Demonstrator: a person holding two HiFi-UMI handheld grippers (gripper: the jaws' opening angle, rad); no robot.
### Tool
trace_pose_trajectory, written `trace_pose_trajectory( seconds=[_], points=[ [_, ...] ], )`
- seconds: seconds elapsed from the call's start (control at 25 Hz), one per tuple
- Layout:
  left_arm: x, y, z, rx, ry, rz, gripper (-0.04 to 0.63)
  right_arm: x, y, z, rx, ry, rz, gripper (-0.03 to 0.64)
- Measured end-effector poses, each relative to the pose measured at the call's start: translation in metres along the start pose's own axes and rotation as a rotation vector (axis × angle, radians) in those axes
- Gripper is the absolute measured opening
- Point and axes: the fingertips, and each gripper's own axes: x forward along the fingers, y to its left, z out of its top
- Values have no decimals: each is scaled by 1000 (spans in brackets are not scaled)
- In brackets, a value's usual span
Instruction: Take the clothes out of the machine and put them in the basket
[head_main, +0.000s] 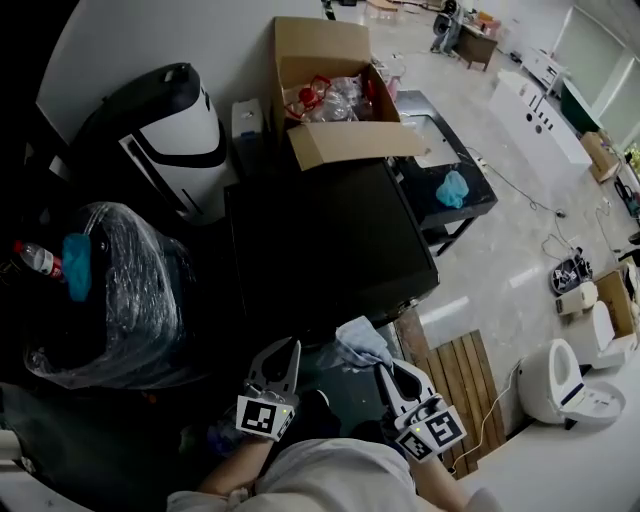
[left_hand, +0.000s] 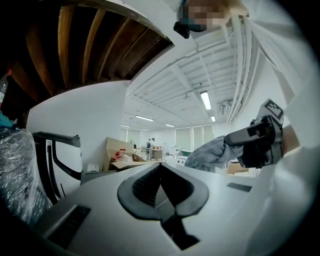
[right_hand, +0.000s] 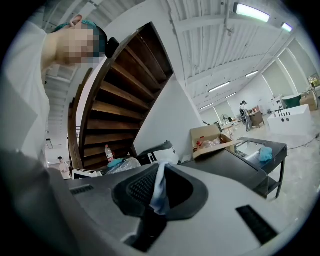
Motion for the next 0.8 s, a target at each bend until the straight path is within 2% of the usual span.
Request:
trace_pose_trajectory(
  seconds=[0.2,0.4,0.64,0.8],
  points=[
    [-8,3,17,-14,-1,39,20,15,11,14,-3,-14,56,34],
    [-18,10,25,-43,27,145,20,29,16,26,-19,-6,143,35],
    [-43,16,38,-42,-6,313,20,39,23,31,-35,26,292,35],
    [-68,17,43,-49,-15,452,20,42,33,32,-51,65,411,35]
  ],
)
